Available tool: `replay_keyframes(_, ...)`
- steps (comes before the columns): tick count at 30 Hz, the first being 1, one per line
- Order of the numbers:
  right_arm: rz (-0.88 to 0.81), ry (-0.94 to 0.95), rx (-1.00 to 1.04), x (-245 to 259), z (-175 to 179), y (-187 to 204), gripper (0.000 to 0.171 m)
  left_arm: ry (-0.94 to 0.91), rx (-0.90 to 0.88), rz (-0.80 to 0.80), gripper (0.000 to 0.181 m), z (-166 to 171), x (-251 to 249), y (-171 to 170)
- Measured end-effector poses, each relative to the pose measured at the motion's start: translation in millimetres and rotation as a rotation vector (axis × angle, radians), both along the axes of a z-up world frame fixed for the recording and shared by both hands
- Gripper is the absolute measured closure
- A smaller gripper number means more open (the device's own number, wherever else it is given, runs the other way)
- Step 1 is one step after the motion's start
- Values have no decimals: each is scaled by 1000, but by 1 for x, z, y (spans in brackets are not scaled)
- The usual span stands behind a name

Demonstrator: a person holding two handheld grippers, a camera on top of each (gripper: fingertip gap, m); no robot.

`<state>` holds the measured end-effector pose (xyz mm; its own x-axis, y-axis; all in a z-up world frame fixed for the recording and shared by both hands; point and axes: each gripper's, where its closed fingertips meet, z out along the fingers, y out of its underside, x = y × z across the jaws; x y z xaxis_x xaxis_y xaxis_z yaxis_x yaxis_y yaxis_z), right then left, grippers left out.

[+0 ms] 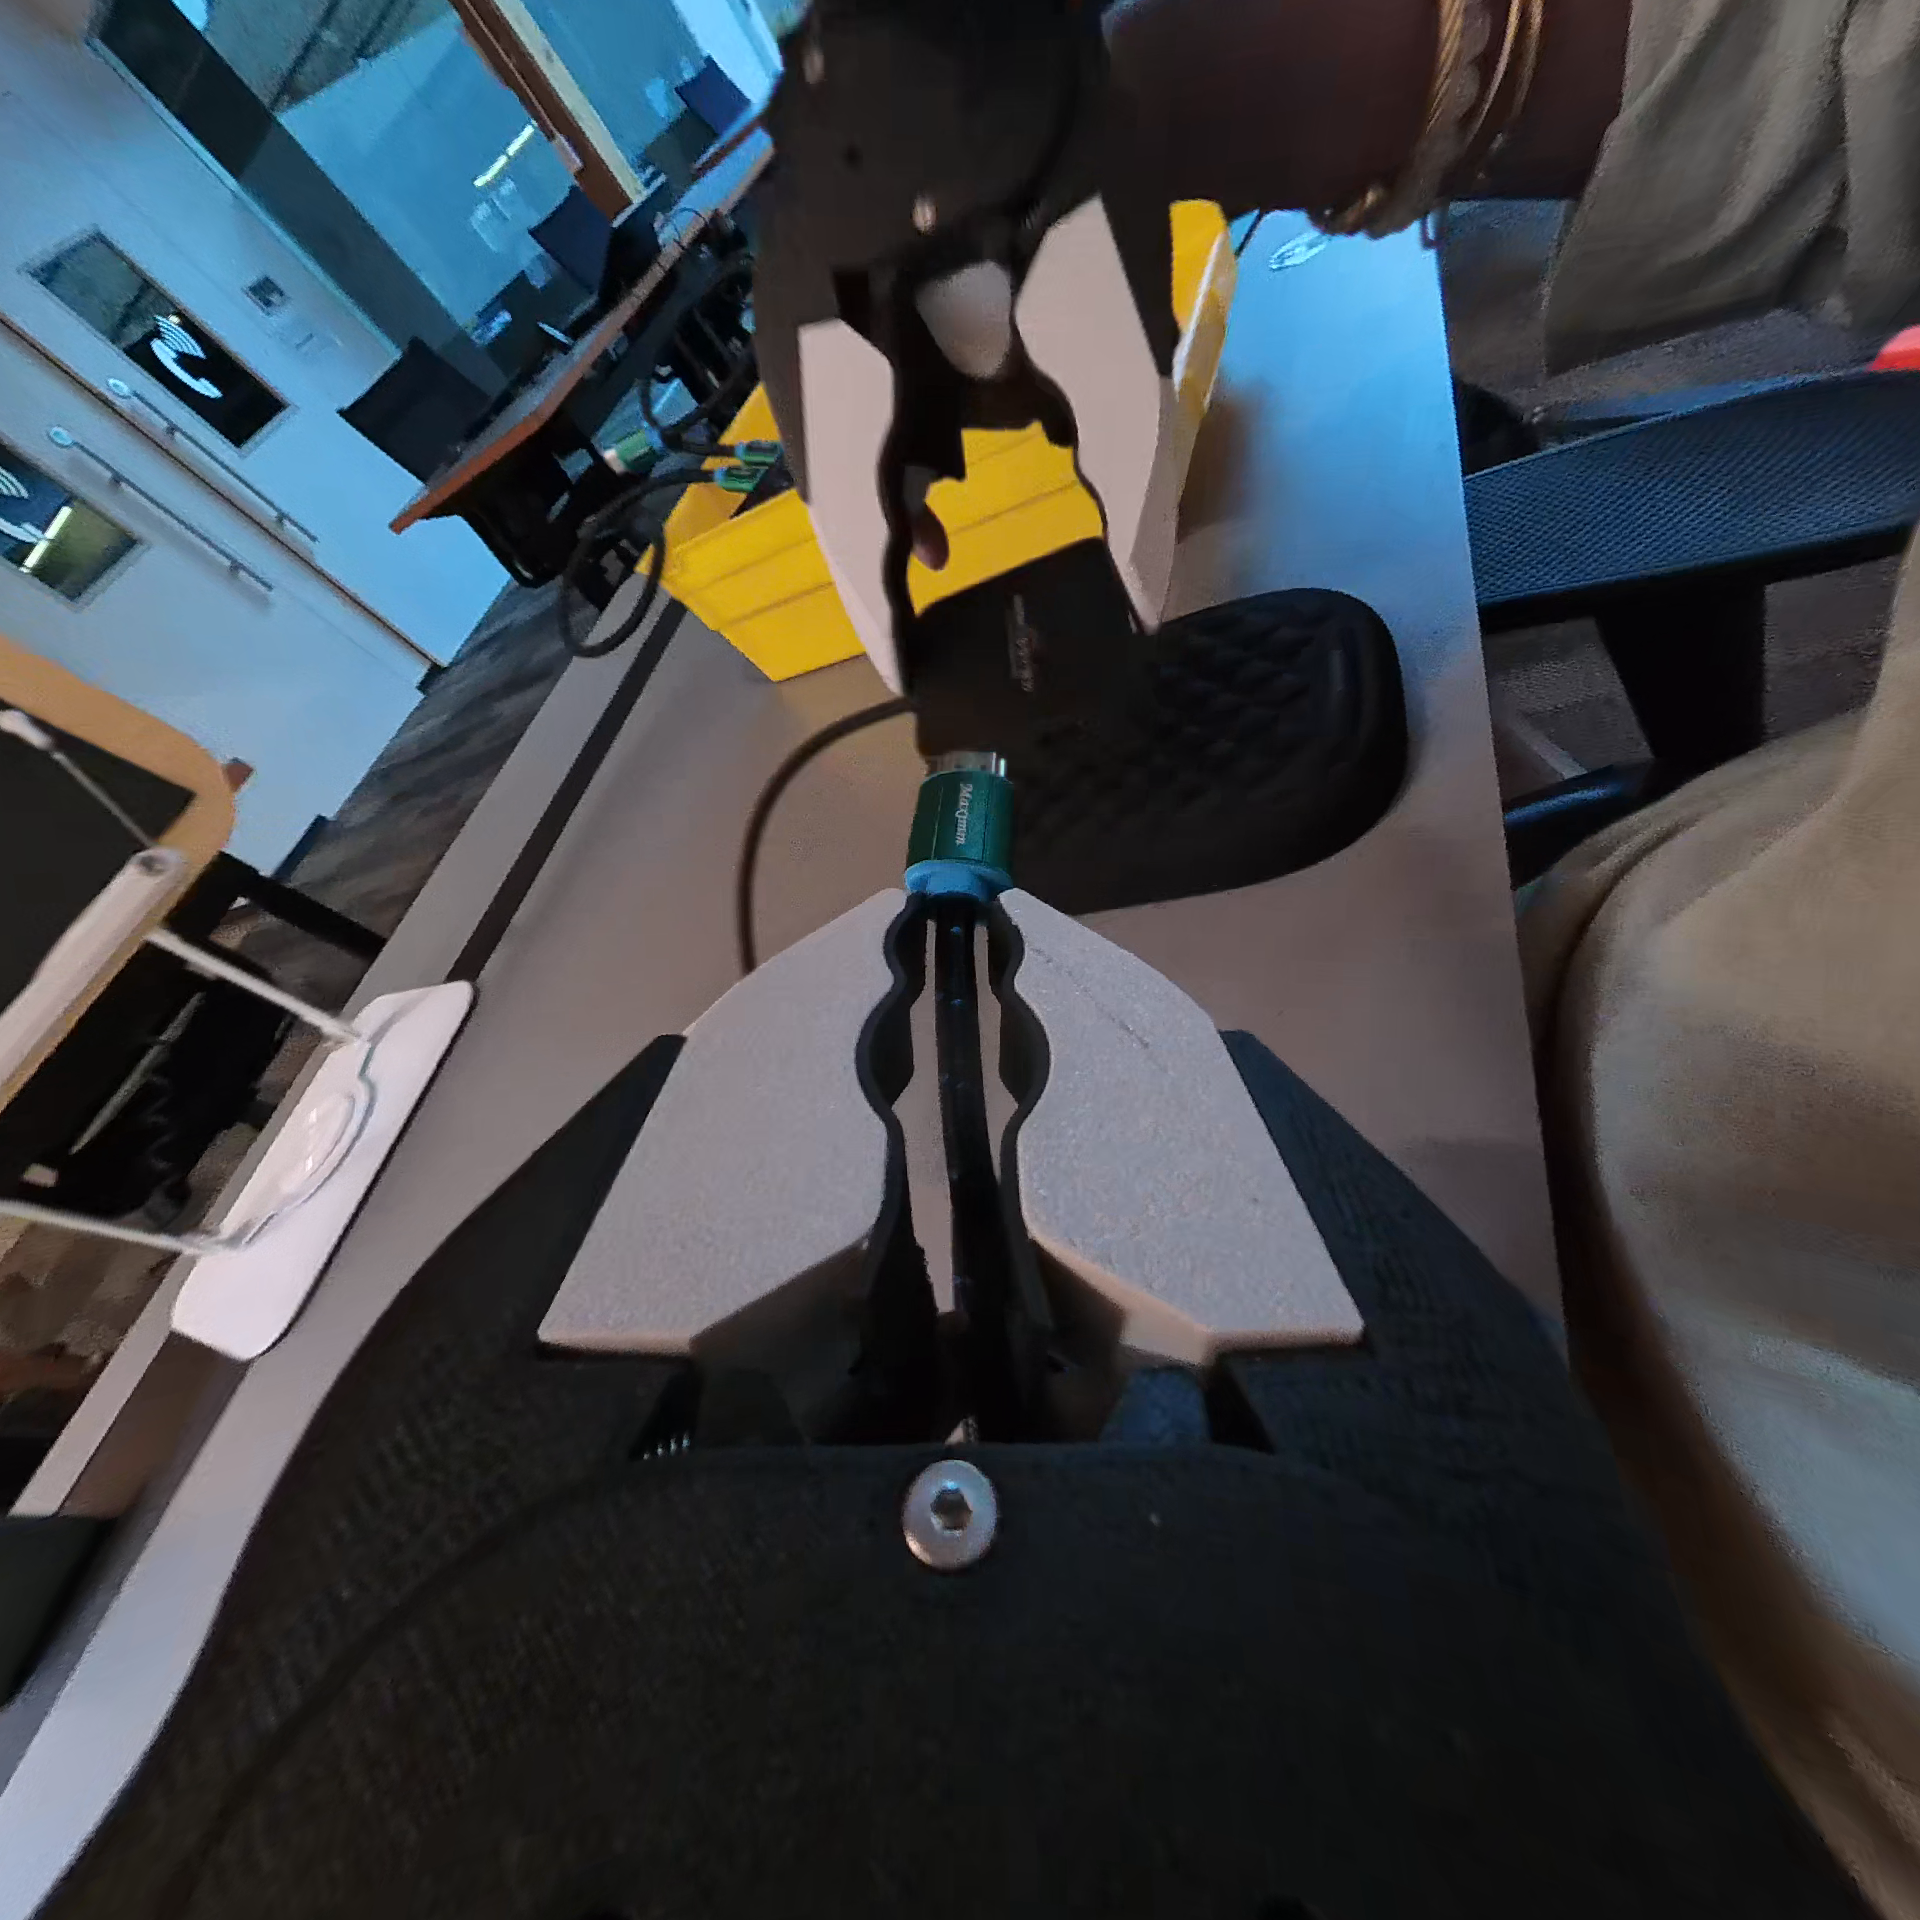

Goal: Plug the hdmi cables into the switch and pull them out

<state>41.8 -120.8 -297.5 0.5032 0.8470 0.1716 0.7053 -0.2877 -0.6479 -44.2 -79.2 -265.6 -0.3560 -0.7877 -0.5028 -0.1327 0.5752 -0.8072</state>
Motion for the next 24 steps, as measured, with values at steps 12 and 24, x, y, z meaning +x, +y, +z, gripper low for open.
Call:
replay_keyframes(12, -193, 305, 215, -9, 12, -14, 102, 30, -131, -100, 170, -12, 14, -25)
replay_keyframes(24, -181, 225, 432, -17, 24, -9, 103, 72, -270, -131, 170, -4, 13, -24)
